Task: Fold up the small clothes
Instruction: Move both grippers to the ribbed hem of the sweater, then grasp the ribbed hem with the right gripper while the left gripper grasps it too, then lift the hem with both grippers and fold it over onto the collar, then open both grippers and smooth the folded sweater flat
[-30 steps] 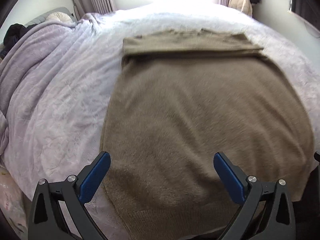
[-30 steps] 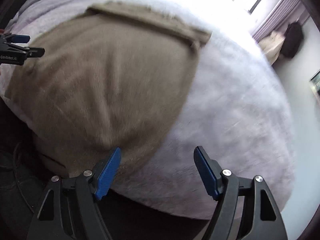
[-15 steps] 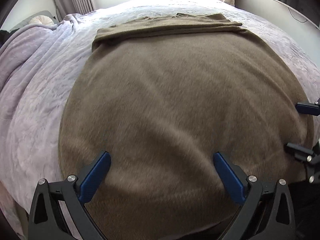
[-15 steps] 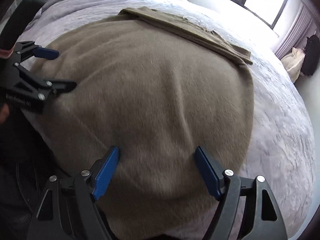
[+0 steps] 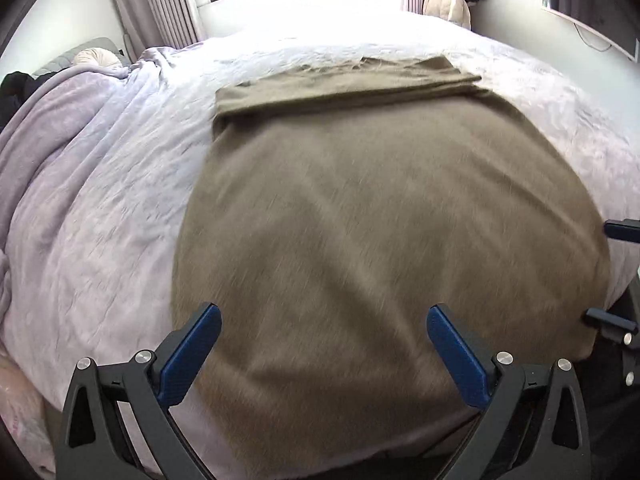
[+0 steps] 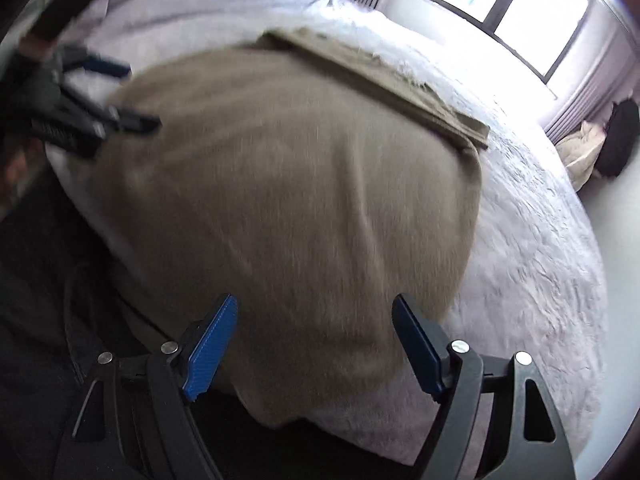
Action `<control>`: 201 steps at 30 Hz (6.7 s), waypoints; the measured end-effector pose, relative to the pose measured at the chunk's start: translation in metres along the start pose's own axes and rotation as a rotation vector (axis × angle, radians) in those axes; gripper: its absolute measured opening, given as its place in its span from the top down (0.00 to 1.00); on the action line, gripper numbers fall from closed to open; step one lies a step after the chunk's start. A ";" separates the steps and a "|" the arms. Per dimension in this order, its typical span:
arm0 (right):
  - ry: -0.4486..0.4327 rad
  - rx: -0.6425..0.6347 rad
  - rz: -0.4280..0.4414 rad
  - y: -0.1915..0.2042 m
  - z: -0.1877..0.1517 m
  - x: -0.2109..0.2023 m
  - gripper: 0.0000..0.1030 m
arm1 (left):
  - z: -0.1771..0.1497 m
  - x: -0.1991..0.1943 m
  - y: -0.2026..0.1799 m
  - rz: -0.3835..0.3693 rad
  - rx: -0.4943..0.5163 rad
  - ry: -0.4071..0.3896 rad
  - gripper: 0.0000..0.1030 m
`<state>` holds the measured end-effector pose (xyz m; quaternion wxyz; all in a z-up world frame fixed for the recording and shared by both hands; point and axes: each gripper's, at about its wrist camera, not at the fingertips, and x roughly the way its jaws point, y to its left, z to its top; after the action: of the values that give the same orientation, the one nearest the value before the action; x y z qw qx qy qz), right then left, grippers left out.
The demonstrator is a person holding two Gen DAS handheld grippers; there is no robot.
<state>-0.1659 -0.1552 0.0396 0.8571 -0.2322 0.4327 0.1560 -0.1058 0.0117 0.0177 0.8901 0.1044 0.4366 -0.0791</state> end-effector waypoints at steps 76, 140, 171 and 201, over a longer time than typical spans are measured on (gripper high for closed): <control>0.026 0.494 0.497 -0.059 -0.071 0.052 0.61 | -0.071 0.027 0.071 -0.304 -0.251 0.082 0.28; -0.490 0.527 0.345 -0.182 0.114 -0.034 0.94 | 0.132 -0.032 0.096 -0.172 -0.232 -0.322 0.90; -0.145 0.761 0.313 -0.305 0.238 0.237 0.94 | 0.290 0.235 0.128 -0.181 -0.354 0.052 0.89; -0.091 0.415 0.068 -0.257 0.280 0.196 0.24 | 0.303 0.202 0.087 0.019 -0.119 -0.026 0.08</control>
<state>0.2547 -0.2095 0.0921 0.8994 -0.0286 0.4240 0.1025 0.2673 0.0085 0.0488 0.9010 0.0545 0.4280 -0.0459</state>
